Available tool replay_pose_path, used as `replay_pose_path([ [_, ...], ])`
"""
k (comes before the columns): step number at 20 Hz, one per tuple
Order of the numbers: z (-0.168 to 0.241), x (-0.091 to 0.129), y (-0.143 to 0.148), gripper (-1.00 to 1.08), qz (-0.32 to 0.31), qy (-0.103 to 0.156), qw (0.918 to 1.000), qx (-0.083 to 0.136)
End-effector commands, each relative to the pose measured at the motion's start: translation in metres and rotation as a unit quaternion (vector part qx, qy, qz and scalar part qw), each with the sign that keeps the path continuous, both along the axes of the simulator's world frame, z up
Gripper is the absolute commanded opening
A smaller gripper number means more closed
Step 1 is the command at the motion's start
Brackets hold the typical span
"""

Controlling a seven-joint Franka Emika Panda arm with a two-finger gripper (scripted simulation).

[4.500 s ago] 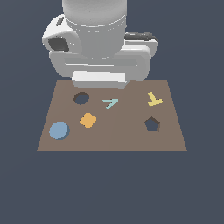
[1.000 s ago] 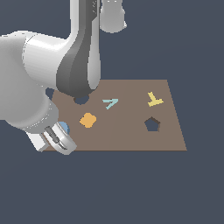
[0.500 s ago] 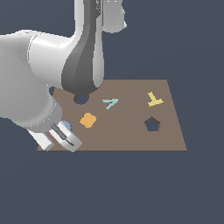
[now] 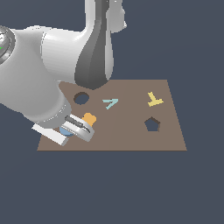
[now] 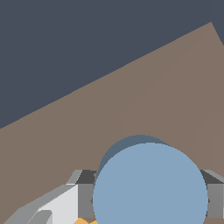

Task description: Insert a designated object into the corresponding slot on a board.

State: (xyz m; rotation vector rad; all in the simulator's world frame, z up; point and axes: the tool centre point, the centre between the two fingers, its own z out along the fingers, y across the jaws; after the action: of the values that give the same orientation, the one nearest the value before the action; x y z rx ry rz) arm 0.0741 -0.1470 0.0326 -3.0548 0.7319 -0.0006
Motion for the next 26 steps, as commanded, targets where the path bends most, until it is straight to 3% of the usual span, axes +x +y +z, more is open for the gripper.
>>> replay_pose_path([
  [1, 0.001, -0.004, 0.007, -1.00, 0.044, 0.000, 0.9990, 0.000],
  [7, 0.002, -0.021, 0.024, -1.00, 0.170, 0.000, 0.9855, 0.000],
  [13, 0.004, -0.042, 0.036, -1.00, 0.298, 0.000, 0.9545, -0.001],
  [19, 0.005, -0.065, 0.042, -1.00, 0.418, 0.000, 0.9084, -0.001],
  [26, 0.006, -0.092, 0.041, -1.00, 0.542, 0.000, 0.8405, -0.001],
])
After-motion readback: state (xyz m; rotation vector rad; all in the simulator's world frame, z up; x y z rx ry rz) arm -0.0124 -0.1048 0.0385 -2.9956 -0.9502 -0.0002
